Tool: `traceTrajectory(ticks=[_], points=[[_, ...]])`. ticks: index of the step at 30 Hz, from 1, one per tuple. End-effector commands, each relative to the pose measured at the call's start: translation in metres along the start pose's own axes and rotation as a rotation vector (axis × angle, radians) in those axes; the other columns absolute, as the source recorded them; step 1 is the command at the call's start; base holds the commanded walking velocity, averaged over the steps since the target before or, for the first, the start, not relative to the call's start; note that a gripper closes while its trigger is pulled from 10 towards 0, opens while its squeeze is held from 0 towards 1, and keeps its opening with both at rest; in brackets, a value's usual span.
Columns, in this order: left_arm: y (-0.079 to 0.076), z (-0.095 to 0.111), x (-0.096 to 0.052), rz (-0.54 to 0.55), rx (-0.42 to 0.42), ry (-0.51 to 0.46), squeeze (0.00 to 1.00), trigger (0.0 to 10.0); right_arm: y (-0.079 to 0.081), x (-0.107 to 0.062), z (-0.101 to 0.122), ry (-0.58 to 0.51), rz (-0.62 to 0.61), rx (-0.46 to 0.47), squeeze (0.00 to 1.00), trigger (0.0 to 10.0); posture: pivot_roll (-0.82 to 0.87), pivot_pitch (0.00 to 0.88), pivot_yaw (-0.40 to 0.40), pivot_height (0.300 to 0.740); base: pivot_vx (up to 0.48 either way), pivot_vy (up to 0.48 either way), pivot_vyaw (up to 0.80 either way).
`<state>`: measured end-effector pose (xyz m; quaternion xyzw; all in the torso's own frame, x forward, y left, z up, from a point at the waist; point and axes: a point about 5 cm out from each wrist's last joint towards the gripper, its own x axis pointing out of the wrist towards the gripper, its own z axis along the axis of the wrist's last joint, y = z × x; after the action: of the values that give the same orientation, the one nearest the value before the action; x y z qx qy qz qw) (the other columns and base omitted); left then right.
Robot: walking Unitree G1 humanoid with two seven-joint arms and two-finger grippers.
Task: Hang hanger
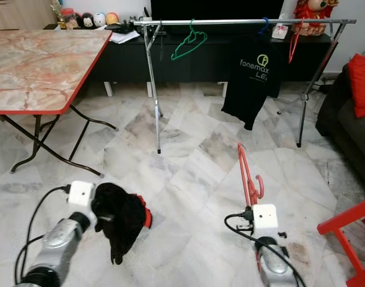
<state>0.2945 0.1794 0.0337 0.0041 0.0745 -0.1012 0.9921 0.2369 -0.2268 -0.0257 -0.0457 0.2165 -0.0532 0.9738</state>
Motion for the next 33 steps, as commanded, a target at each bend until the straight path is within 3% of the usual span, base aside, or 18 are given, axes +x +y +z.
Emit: traceTrajectory(ticks=[1, 3, 5, 10, 13, 16, 20, 27, 33], points=[[0.007, 0.010, 0.002, 0.072, -0.024, -0.058, 0.00, 10.0, -0.008, -0.003, -0.010, 0.048, -0.064, 0.044, 0.00, 10.0, -0.12, 0.000, 0.015, 0.740, 0.000, 0.000, 0.00], [0.008, 0.011, 0.003, 0.108, -0.047, -0.070, 0.00, 10.0, -0.012, -0.008, -0.020, 0.105, -0.098, 0.066, 0.00, 10.0, -0.12, 0.000, 0.012, 0.740, 0.000, 0.000, 0.00], [0.015, 0.013, 0.000, 0.139, -0.040, -0.075, 0.00, 10.0, -0.023, -0.017, -0.037, 0.189, -0.187, 0.172, 0.00, 10.0, -0.12, 0.000, 0.012, 0.740, 0.000, 0.000, 0.00], [0.026, 0.016, -0.007, 0.159, -0.008, -0.091, 0.00, 10.0, -0.020, -0.023, -0.046, 0.208, -0.160, 0.151, 0.00, 10.0, -0.13, 0.000, 0.015, 0.740, 0.000, 0.000, 0.00], [0.032, 0.021, -0.012, 0.194, -0.029, -0.120, 0.00, 10.0, -0.020, -0.029, -0.054, 0.228, -0.177, 0.166, 0.00, 10.0, -0.14, 0.000, 0.019, 0.740, 0.000, 0.000, 0.00], [0.025, 0.023, -0.012, 0.185, -0.040, -0.145, 0.00, 10.0, -0.021, -0.037, -0.067, 0.294, -0.223, 0.218, 0.00, 10.0, -0.14, 0.000, 0.016, 0.740, 0.000, 0.000, 0.00], [0.012, 0.026, -0.010, 0.174, -0.067, -0.164, 0.00, 10.0, -0.016, -0.046, -0.081, 0.367, -0.206, 0.168, 0.00, 10.0, -0.13, 0.000, 0.009, 0.740, 0.000, 0.000, 0.00], [-0.002, 0.022, -0.009, 0.132, -0.095, -0.140, 0.00, 10.0, -0.013, -0.051, -0.087, 0.391, -0.225, 0.206, 0.00, 10.0, -0.14, 0.000, 0.016, 0.740, 0.000, 0.000, 0.00], [-0.003, 0.020, -0.009, 0.143, -0.130, -0.127, 0.00, 10.0, -0.011, -0.052, -0.089, 0.408, -0.217, 0.193, 0.00, 10.0, -0.15, 0.000, 0.016, 0.740, 0.000, 0.000, 0.00]])
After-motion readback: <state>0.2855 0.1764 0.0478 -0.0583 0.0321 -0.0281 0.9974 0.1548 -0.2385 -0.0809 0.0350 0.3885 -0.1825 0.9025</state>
